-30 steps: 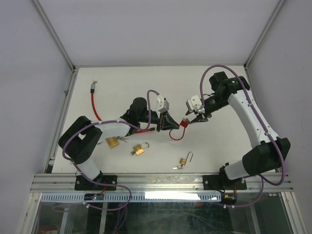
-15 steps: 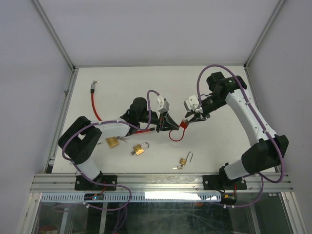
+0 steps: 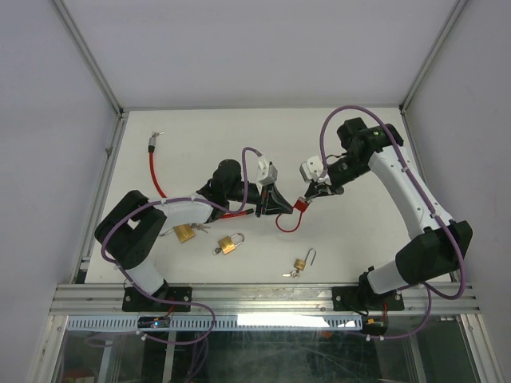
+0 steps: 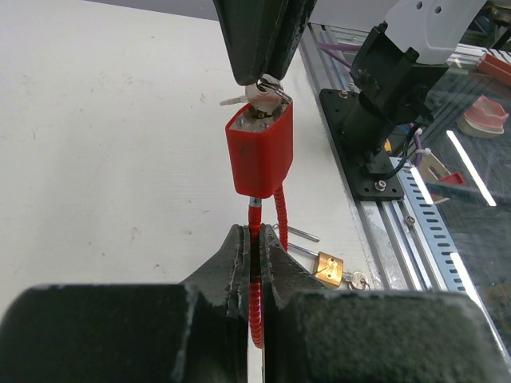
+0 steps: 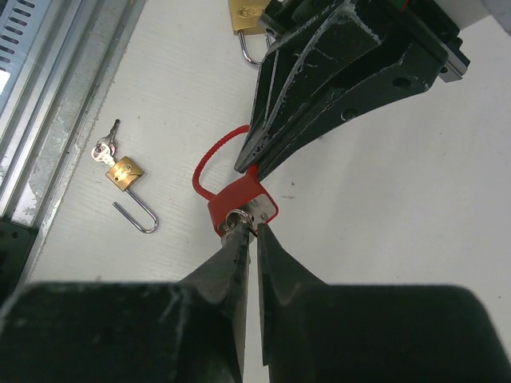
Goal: Lock with the key
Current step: Lock the lock.
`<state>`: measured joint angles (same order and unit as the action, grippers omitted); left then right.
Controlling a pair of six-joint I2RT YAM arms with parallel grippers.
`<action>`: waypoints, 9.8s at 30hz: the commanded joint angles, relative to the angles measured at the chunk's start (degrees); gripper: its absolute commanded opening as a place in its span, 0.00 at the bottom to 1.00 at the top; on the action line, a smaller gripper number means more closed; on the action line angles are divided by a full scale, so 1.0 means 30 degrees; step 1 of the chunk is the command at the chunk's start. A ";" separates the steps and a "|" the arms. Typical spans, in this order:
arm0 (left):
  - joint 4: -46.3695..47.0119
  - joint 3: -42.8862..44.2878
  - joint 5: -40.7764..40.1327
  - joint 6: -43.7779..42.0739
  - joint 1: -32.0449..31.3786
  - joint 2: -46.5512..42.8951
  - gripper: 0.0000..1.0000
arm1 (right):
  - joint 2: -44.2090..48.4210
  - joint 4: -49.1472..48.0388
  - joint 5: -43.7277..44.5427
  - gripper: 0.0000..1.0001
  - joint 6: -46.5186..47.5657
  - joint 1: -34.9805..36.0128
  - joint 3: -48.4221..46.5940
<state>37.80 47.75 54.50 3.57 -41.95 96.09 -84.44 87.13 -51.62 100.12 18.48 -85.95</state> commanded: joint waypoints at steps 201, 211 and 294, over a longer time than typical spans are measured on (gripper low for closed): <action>0.5277 -0.4113 -1.2094 -0.3704 -0.2667 -0.4602 0.00 | 0.2553 -1.3119 0.0352 0.00 -2.7503 -0.0359 0.3572; 0.2486 -0.2411 -0.4993 -0.1511 -0.1301 -0.4064 0.00 | 0.4014 -0.6057 -0.3043 0.00 -0.9385 -0.0330 0.3460; -0.0963 -0.0386 0.3301 0.1755 0.0613 -0.1806 0.00 | 0.5115 -0.2249 0.0456 0.19 0.9121 0.0616 0.5084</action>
<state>34.33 44.56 60.77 8.23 -40.51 91.29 -73.34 80.95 -51.18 118.26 20.56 -70.63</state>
